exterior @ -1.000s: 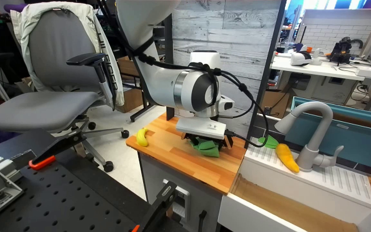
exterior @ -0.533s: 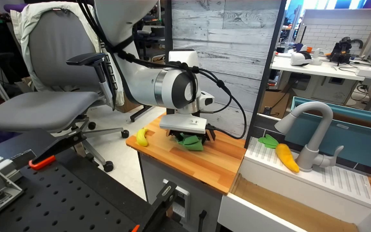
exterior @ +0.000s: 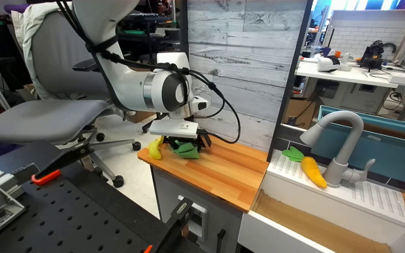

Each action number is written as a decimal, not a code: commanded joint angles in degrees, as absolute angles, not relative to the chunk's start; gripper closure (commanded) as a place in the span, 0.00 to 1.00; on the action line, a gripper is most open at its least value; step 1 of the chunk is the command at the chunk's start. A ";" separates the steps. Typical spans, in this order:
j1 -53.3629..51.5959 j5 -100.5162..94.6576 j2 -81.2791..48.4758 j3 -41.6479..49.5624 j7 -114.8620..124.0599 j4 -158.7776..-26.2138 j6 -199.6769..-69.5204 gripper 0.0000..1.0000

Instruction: Move the green towel to the left

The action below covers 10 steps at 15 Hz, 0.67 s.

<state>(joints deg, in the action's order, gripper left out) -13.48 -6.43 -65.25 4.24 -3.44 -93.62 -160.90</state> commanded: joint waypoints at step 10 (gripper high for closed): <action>-13.73 -6.78 -55.64 1.89 -0.61 -103.92 -164.77 0.00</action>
<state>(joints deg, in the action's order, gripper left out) -15.02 -6.42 -60.27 3.33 -1.35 -98.48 -162.27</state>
